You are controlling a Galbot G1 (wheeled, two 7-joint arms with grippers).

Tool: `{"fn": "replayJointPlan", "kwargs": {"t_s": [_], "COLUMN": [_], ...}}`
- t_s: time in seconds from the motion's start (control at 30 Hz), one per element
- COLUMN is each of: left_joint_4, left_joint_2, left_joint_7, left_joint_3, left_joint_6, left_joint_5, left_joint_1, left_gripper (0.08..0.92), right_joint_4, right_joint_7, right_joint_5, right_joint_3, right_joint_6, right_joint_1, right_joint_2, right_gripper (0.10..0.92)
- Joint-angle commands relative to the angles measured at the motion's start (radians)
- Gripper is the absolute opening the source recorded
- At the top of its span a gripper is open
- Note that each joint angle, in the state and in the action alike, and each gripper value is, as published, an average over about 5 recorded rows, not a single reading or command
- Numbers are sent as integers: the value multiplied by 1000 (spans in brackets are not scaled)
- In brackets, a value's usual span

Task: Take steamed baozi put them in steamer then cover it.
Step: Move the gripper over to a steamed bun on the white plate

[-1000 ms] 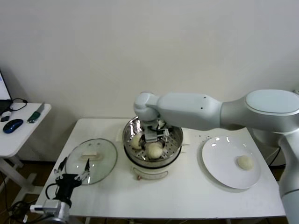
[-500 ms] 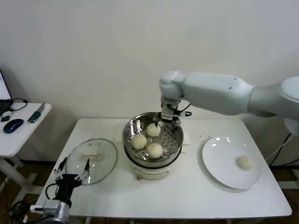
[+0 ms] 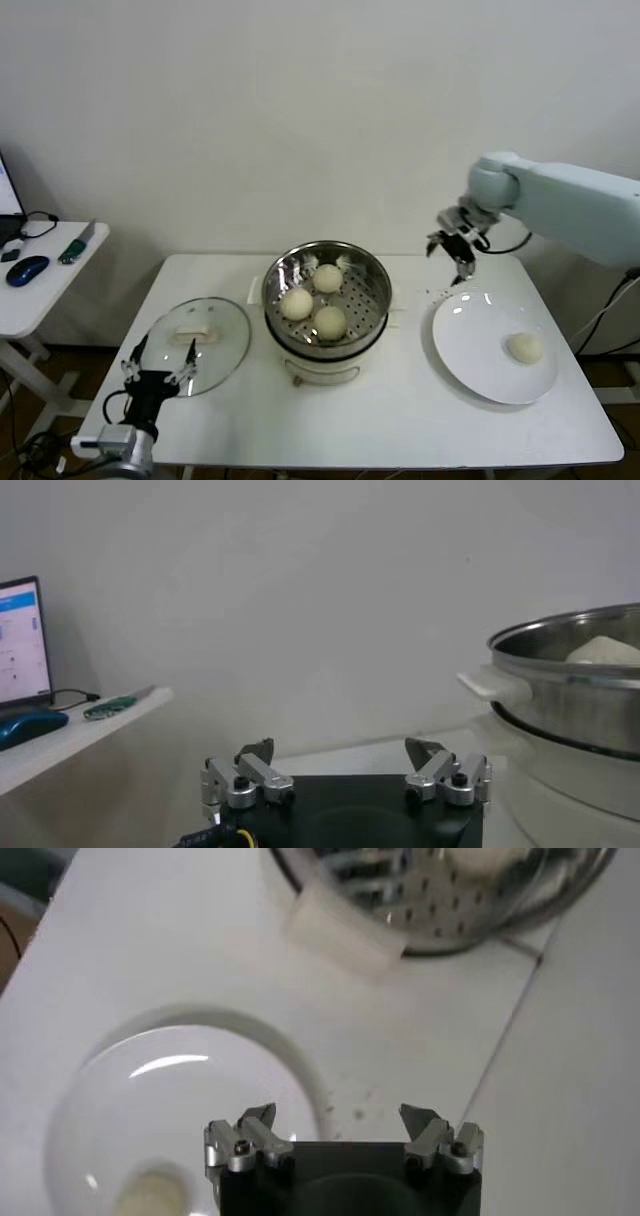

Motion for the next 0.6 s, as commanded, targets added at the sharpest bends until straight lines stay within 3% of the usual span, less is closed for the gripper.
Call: {"fn": "replayJointPlan", "kwargs": {"t_s": [0.03, 0.6], "left_joint_4": [-5, -12], "left_joint_2": [-1, -14], "left_joint_7": [-1, -10], "left_joint_3": [-3, 3], "left_joint_6": [5, 17], "left_joint_5": [18, 45], "left_joint_1": [8, 12], "left_gripper": [823, 823], "right_joint_4": [-131, -272], "right_joint_7": [-39, -42], "right_joint_5": [-148, -349], "right_joint_3": [214, 462], "right_joint_6": [-76, 3], "right_joint_1": [-296, -571], "right_joint_2": [-196, -181], "right_gripper": [823, 823]}}
